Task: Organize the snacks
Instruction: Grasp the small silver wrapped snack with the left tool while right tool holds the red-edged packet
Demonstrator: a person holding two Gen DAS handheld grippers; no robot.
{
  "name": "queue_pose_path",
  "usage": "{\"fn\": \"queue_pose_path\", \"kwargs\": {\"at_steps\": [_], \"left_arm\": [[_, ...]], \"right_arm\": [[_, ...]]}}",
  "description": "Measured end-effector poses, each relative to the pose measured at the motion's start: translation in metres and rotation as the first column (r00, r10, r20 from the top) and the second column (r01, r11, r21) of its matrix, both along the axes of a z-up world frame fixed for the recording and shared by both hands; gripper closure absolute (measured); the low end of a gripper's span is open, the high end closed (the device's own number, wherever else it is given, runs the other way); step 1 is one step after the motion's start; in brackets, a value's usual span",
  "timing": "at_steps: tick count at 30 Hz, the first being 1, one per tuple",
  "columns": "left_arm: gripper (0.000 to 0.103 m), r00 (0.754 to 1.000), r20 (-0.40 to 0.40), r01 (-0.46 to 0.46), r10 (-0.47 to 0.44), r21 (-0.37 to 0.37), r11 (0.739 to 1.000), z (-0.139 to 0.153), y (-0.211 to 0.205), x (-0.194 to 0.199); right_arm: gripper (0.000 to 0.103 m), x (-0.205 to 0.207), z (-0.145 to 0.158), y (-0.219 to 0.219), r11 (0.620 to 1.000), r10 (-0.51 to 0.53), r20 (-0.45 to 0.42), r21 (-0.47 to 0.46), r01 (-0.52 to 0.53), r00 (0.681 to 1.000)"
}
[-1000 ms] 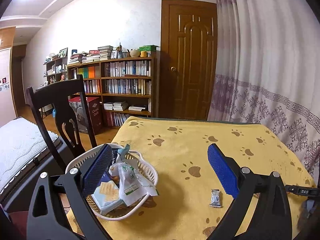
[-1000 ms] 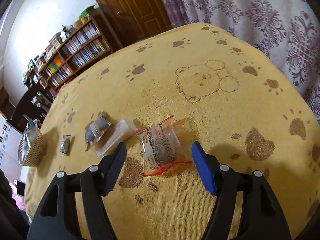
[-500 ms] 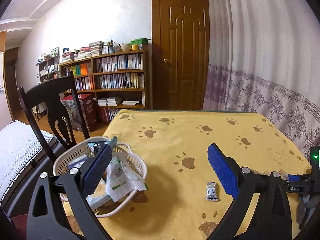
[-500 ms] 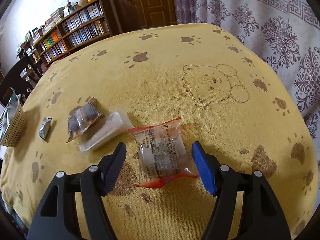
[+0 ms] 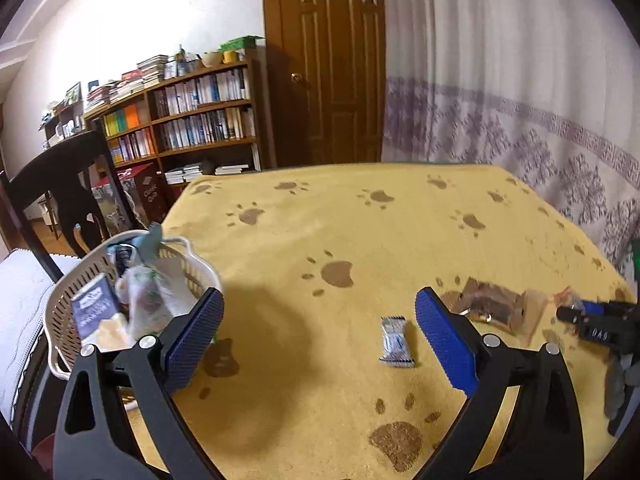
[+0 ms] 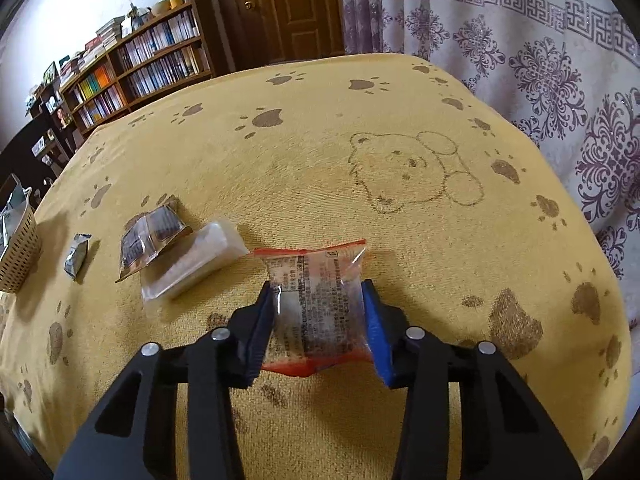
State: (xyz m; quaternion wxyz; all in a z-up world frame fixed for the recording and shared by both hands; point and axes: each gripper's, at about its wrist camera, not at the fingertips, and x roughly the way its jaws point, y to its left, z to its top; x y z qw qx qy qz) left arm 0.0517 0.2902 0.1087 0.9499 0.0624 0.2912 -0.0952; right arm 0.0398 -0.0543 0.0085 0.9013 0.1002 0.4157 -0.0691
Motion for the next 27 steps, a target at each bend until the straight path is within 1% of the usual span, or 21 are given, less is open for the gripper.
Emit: {"fn": "queue_pose_path", "kwargs": {"at_steps": [6,10,12,15,17,22,25,27], "left_arm": [[0.005,0.997,-0.071,0.036,-0.035,0.012,0.999,-0.023,-0.013,0.009],[0.008,0.991,-0.120,0.062,-0.061,0.006,0.998,-0.040,-0.023,0.016],[0.013,0.986,-0.150,0.075,-0.074,0.002,0.997,-0.050,-0.028,0.021],[0.019,0.978,-0.195,0.080,-0.079,-0.005,0.997,-0.062,-0.033,0.029],[0.026,0.973,-0.217,0.084,-0.084,-0.009,0.996,-0.068,-0.035,0.034],[0.032,0.967,-0.239,0.095,-0.093,-0.004,0.995,-0.075,-0.043,0.040],[0.041,0.963,-0.254,0.098,-0.095,0.002,0.995,-0.079,-0.048,0.046],[0.050,0.960,-0.265,0.096,-0.092,0.002,0.995,-0.082,-0.051,0.049]], "right_arm": [[0.062,-0.006,-0.001,-0.007,0.999,-0.020,0.025,0.043,0.019,0.999],[0.062,-0.007,-0.003,-0.005,0.999,-0.023,0.039,0.039,0.022,0.999],[0.062,-0.007,-0.003,-0.005,0.999,-0.024,0.043,0.038,0.022,0.999],[0.062,-0.009,-0.004,-0.004,0.999,-0.024,0.049,0.040,0.022,0.999],[0.062,-0.010,-0.004,-0.004,0.999,-0.023,0.051,0.039,0.021,0.998],[0.062,-0.011,-0.004,-0.005,0.998,-0.023,0.057,0.052,0.020,0.998],[0.062,-0.011,-0.004,-0.005,0.998,-0.020,0.059,0.054,0.017,0.998],[0.062,-0.012,-0.004,-0.004,0.999,-0.016,0.060,0.051,0.013,0.998]]}}
